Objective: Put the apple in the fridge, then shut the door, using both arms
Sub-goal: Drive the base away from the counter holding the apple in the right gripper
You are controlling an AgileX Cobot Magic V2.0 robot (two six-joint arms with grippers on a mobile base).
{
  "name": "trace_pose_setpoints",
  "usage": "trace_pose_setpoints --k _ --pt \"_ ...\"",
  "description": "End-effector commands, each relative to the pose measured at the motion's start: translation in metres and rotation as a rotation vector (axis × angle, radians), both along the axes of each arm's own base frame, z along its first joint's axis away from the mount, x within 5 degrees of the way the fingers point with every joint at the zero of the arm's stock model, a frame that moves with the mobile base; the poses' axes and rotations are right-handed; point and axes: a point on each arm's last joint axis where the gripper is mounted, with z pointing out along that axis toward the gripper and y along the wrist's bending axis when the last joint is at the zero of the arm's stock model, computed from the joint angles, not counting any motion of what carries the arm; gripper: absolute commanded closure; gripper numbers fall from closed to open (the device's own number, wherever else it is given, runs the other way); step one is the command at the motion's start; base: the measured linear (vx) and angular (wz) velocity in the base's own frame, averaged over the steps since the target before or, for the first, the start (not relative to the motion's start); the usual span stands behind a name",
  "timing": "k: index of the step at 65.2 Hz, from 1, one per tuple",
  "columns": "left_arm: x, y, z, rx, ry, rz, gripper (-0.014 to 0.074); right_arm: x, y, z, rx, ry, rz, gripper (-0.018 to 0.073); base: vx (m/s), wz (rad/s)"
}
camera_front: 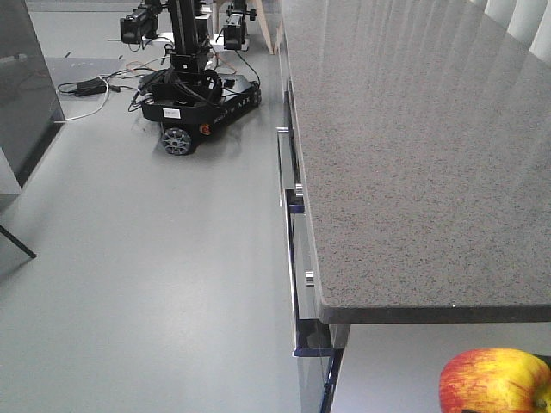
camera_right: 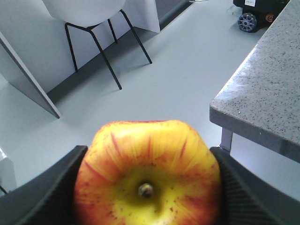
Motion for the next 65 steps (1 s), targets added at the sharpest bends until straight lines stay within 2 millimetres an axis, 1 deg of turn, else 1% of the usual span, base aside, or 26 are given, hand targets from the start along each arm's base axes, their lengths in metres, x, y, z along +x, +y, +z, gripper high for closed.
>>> trace_pose_setpoints --k 1,11,23,65 --pt "-0.0006 -0.0002 -0.0022 -0.011 -0.060 -0.003 0.0602 0.0019 0.0007 0.0126 0.057 -0.052 -0.018 0.0223 0.00 0.00" --pt "-0.0006 -0.0002 -0.0022 -0.011 -0.060 -0.003 0.0602 0.0019 0.0007 0.0126 0.057 -0.052 -0.018 0.0223 0.00 0.00" --pt "-0.0006 -0.0002 -0.0022 -0.011 -0.060 -0.003 0.0602 0.0017 0.0030 0.0161 0.117 -0.051 -0.015 0.0223 0.00 0.00" --pt "-0.0006 -0.0002 -0.0022 -0.011 -0.060 -0.003 0.0602 0.0016 0.0031 0.0160 0.116 -0.050 -0.014 0.0223 0.00 0.00"
